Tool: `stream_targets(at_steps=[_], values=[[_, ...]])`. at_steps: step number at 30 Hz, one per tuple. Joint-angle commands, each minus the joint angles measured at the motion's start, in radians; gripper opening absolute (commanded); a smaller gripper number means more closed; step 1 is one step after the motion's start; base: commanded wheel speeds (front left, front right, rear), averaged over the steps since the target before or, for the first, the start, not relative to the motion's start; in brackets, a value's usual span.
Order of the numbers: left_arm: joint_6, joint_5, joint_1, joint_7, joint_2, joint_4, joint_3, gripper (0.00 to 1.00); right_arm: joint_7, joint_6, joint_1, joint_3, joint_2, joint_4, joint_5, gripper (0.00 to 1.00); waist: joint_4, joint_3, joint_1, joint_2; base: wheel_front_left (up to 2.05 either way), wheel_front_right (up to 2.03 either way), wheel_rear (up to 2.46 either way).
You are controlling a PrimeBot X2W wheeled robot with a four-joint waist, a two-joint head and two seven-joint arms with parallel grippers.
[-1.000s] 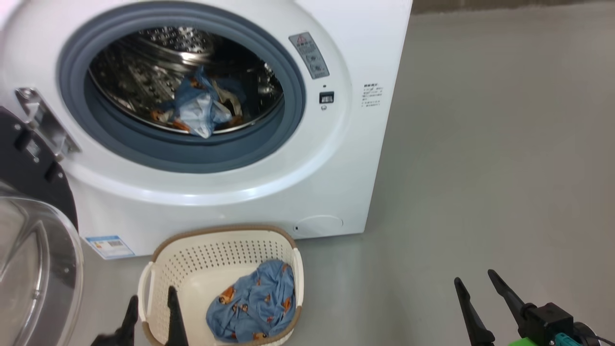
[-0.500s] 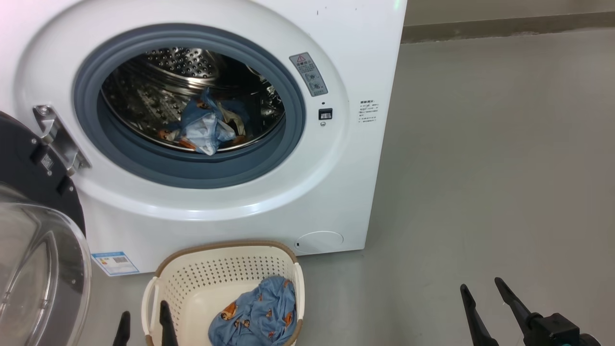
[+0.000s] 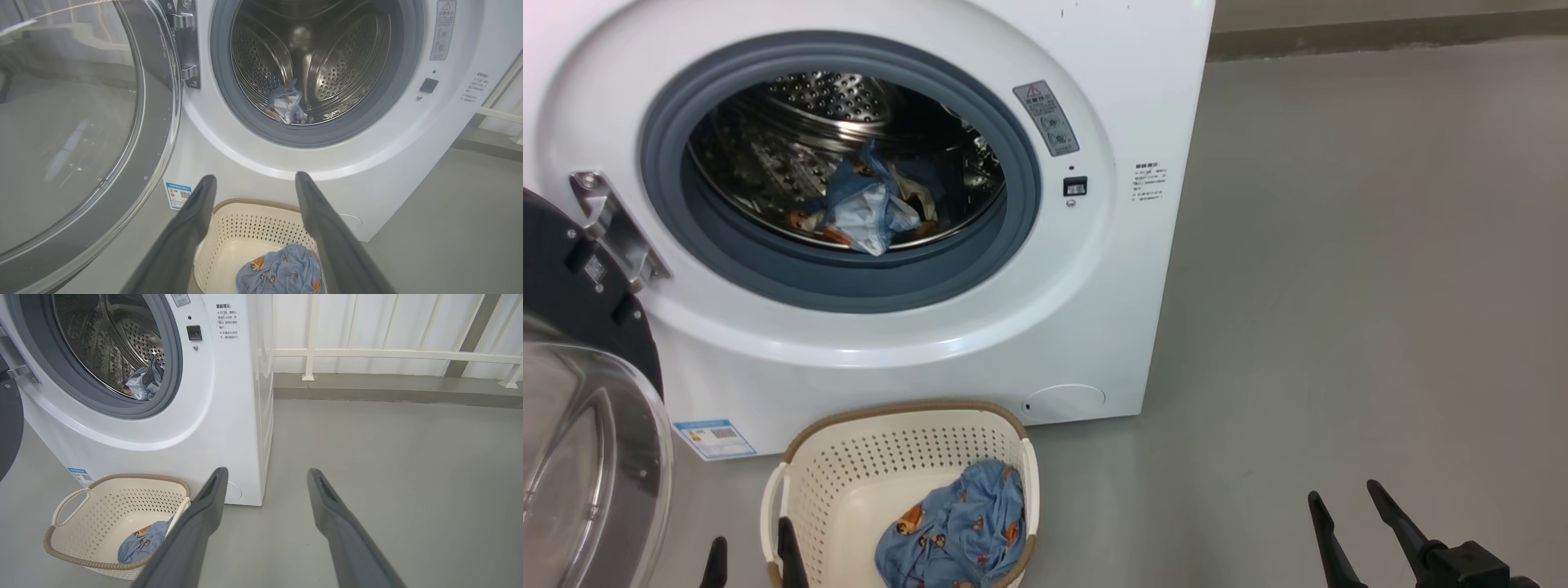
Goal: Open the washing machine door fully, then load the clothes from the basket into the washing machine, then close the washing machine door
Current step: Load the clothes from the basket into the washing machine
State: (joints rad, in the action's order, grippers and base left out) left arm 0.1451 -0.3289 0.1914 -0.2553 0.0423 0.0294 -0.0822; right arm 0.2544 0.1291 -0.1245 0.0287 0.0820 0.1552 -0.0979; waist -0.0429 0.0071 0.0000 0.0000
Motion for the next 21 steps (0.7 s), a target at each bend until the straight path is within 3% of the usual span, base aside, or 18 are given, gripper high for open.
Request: stream_targets(at_steps=[1,16,21], values=[[0.005,0.011,-0.010,-0.006,0.008,-0.016,0.033,1.00,0.007,0.002,0.020,-0.024,0.010,-0.029,0.003,1.00,-0.003,0.016,0.0000,0.0000,0.00,0.00,0.00],[-0.017,0.030,-0.216,-0.002,0.009,0.204,-0.011,1.00,0.007,0.002,0.155,-0.051,0.012,-0.032,-0.055,1.00,-0.080,0.275,0.0000,0.0000,0.00,0.00,0.00],[-0.034,0.000,-0.319,0.080,0.022,0.315,-0.010,1.00,0.007,0.002,0.221,-0.082,0.007,-0.024,-0.077,1.00,-0.131,0.374,0.0000,0.0000,0.00,0.00,0.00]])
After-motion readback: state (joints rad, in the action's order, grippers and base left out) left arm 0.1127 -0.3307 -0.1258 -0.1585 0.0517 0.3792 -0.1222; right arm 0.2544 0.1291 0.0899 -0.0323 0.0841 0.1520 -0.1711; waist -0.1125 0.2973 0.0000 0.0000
